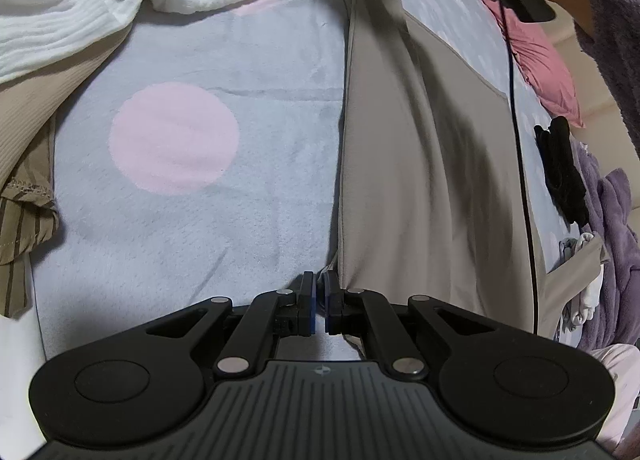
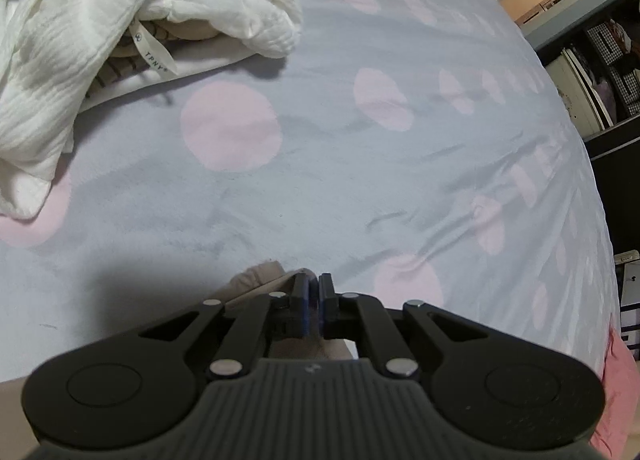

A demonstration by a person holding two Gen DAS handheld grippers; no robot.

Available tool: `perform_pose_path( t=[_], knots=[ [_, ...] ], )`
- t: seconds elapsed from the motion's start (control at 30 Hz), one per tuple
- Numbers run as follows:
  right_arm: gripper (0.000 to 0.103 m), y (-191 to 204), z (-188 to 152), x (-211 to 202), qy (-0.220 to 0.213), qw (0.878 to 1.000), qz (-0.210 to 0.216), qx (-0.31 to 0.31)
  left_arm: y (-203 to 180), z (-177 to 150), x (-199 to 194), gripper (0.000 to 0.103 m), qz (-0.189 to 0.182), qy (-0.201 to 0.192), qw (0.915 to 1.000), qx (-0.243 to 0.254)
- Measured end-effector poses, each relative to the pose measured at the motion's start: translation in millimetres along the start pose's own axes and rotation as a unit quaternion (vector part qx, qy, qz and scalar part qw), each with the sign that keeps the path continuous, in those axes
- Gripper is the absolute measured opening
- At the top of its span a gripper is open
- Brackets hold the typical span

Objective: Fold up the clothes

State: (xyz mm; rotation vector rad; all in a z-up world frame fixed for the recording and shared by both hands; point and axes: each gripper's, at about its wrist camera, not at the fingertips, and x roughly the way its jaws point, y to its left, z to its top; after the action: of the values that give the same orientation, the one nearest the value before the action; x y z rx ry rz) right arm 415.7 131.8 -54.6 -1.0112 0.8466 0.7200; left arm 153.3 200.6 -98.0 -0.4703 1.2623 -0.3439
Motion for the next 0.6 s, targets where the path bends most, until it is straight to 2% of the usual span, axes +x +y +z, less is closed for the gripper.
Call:
perform_pose_path(
  t=[0.17,0.3,0.37,0.43,0.47,0.5,0.6],
  knots=[
    [0.027,-22.0,-11.7,-19.9,-0.03,0.998,-0.009,0.054,0.2,-0.2,1.2,0.002,0.003,0.002,1.0,-0.001],
    [0.027,-48.8,-38.7,-30.0,-0.029,0.99,0.019,0.136,-5.3,-0.4,0.6,0.002,0.01,0.001,0.9999,0.009],
    [0.027,-58.7,-52.7,-29.4,-0.027,0.981,0.039,0.187,-5.1,-0.8,-0.1,0.002,0.012,0.001,0.9999,0.011],
    [0.026,-62.1,-61.5,-29.6,-0.041,0.969,0.077,0.232,-4.0,-1.3,0.5,0.002,0.012,0.0,0.9999,0.01],
    [0.023,-59.2,-61.8,-29.9,-0.047,0.964,0.095,0.245,-3.6,-1.7,1.1,0.002,0.012,0.0,0.9999,0.01],
    [0.013,-55.3,-61.1,-29.7,-0.052,0.96,0.112,0.252,-3.3,-2.0,1.4,0.002,0.012,0.0,0.9999,0.009],
    [0.01,-35.4,-47.6,-22.5,-0.054,0.962,0.133,0.233,-4.7,-2.1,-0.6,0.002,0.014,-0.002,0.9999,0.01]
  ],
)
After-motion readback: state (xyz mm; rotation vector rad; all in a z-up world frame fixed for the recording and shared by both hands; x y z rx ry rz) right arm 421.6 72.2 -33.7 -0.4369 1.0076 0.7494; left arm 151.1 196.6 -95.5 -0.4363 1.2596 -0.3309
